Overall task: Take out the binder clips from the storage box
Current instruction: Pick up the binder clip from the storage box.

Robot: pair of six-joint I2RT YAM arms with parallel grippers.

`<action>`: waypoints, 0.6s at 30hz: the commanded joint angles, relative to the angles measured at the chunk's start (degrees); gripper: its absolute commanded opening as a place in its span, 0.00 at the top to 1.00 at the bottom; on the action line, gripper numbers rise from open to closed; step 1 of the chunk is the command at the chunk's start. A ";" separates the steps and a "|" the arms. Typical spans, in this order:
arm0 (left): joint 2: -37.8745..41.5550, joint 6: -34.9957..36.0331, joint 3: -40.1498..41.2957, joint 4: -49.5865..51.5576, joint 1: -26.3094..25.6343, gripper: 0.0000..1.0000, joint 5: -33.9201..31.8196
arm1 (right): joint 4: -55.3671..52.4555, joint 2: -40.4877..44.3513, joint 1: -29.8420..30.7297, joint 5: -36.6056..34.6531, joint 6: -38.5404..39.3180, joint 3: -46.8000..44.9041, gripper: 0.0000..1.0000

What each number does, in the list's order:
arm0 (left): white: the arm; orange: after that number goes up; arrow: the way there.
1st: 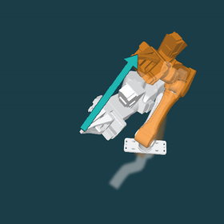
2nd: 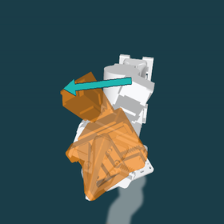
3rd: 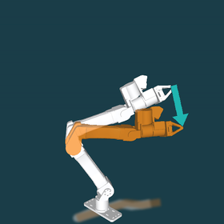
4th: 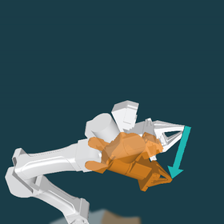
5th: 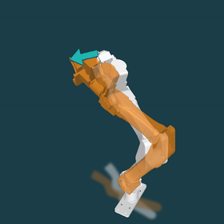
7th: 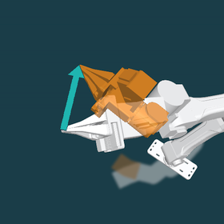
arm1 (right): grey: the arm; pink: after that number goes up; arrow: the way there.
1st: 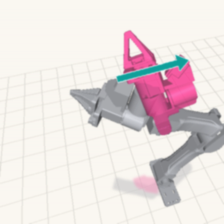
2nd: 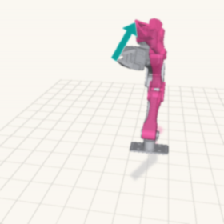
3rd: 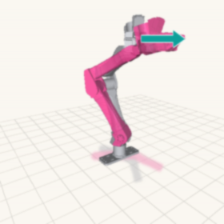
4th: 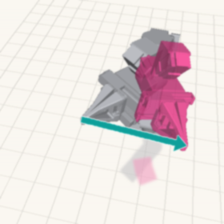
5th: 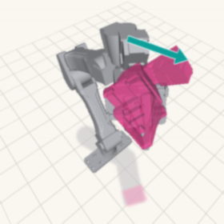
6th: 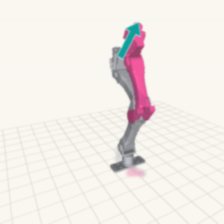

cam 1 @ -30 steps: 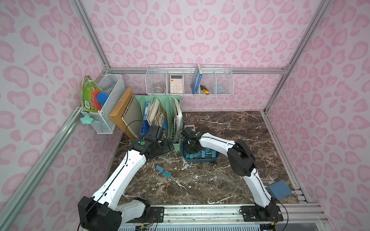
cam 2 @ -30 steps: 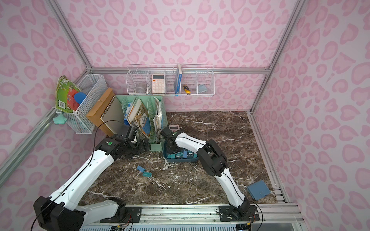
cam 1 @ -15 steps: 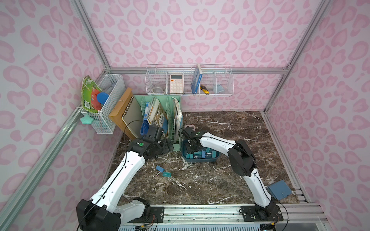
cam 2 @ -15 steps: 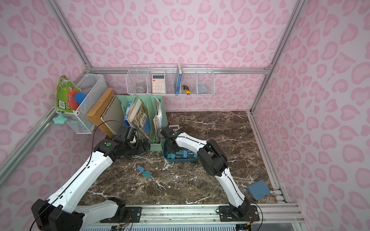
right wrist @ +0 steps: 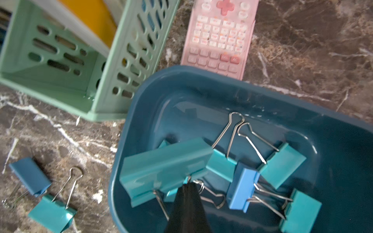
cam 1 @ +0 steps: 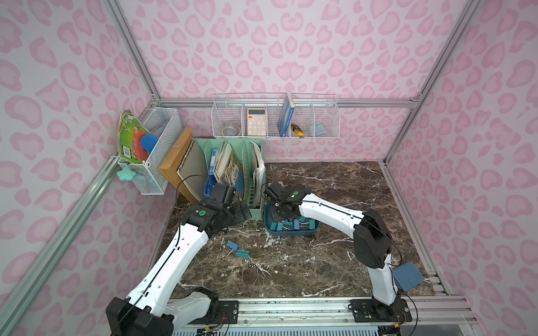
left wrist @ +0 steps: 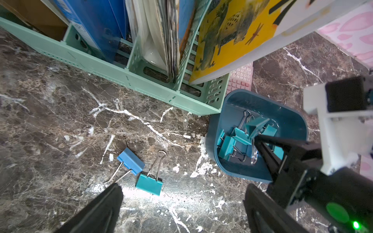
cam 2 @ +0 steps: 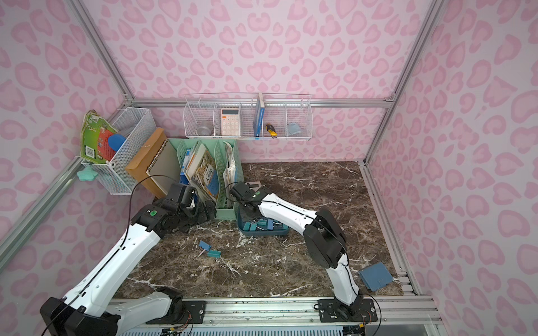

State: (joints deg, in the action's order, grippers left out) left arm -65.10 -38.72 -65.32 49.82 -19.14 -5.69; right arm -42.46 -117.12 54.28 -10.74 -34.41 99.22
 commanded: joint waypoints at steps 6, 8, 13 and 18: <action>7.54 -3.00 0.90 4.09 0.05 0.02 -11.19 | 3.45 1.35 7.18 1.16 -5.71 -6.21 1.00; 10.37 -3.29 2.19 3.98 0.06 0.01 -12.62 | 4.16 0.87 9.07 1.25 -6.39 -6.32 1.00; 15.80 -3.03 4.71 3.91 0.06 0.01 -14.34 | 5.34 -2.28 12.10 2.40 -7.50 -5.11 1.00; 17.35 -3.45 5.83 4.89 0.06 0.00 -13.52 | 5.07 -4.58 13.21 2.38 -7.94 -3.85 1.00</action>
State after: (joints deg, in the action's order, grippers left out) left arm -48.18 -41.80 -59.94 53.47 -19.14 -18.72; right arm -37.45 -121.43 67.18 -8.32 -41.34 94.91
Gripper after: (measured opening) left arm 0.994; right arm 0.053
